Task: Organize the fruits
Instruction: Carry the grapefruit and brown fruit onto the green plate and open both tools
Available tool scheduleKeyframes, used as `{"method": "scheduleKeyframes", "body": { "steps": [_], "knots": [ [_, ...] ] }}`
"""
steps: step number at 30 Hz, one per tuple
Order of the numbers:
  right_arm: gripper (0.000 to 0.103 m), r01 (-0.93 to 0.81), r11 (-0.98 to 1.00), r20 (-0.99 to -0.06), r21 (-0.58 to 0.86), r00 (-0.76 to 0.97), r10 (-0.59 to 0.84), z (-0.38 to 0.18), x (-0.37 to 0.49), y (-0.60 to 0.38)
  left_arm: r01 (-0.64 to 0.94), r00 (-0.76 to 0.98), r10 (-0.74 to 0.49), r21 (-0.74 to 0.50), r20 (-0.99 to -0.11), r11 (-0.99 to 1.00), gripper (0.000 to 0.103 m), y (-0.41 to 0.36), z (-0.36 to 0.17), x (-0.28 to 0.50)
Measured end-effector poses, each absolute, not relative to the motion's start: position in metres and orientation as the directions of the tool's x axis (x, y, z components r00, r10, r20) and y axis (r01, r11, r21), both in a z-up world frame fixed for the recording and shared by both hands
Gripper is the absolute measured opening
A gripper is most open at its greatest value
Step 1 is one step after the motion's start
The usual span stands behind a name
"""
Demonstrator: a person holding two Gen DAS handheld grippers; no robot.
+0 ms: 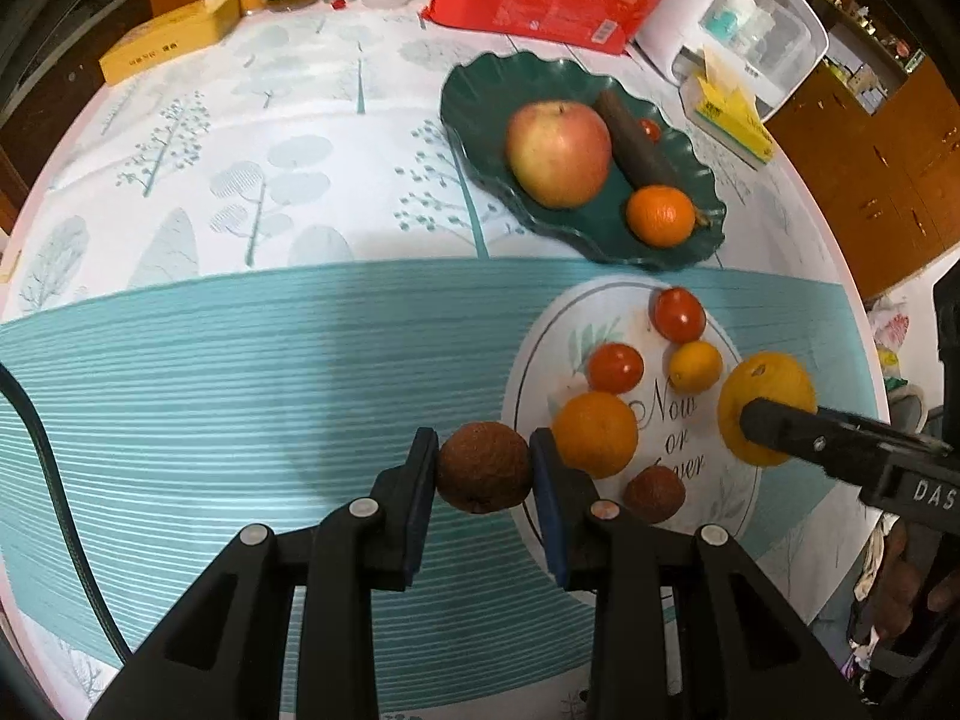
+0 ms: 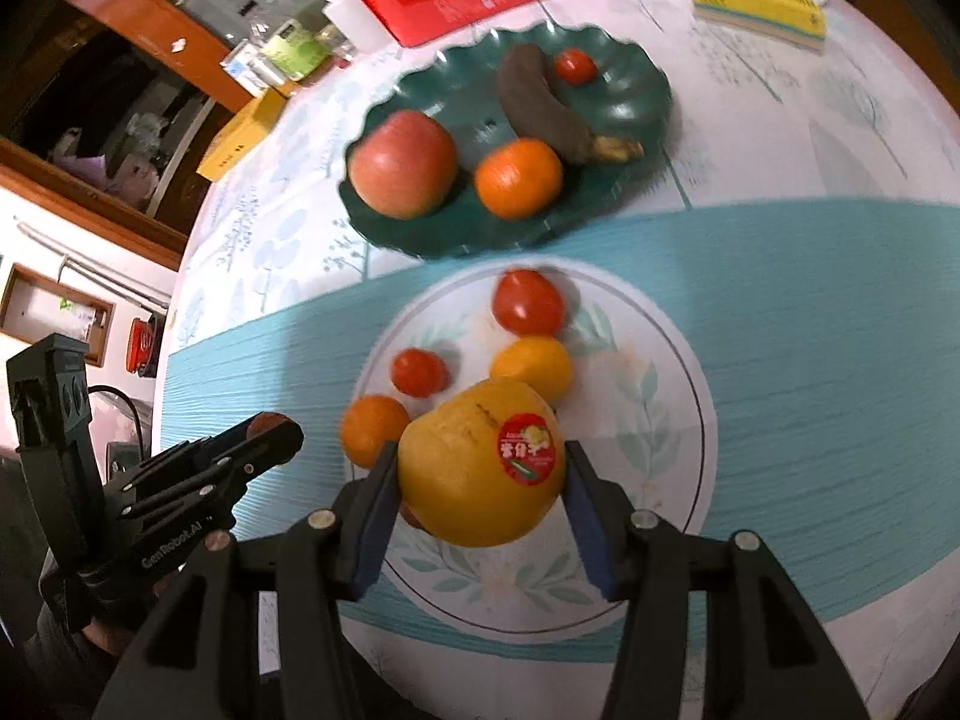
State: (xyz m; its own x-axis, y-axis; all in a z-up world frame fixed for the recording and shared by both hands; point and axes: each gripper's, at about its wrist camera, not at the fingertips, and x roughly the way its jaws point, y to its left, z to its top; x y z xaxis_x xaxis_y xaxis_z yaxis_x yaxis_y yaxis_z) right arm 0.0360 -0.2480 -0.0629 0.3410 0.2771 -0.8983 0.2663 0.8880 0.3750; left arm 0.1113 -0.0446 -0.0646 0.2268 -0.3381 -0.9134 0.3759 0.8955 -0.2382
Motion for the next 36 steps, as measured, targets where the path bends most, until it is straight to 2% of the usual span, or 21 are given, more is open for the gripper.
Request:
{"method": "scheduleKeyframes", "body": {
  "steps": [24, 36],
  "knots": [
    [0.052, 0.114, 0.936, -0.821, 0.332, 0.523, 0.227, 0.016, 0.148, -0.29, 0.396, 0.45, -0.315, -0.13, -0.835, 0.909, 0.029, -0.065, 0.008, 0.212],
    [0.052, 0.082, 0.954, -0.826, 0.289, 0.525, 0.205, 0.002, 0.194, -0.287, 0.431, 0.441, -0.38, -0.18, -0.813, 0.884, 0.03, -0.102, 0.014, 0.265]
  ]
}}
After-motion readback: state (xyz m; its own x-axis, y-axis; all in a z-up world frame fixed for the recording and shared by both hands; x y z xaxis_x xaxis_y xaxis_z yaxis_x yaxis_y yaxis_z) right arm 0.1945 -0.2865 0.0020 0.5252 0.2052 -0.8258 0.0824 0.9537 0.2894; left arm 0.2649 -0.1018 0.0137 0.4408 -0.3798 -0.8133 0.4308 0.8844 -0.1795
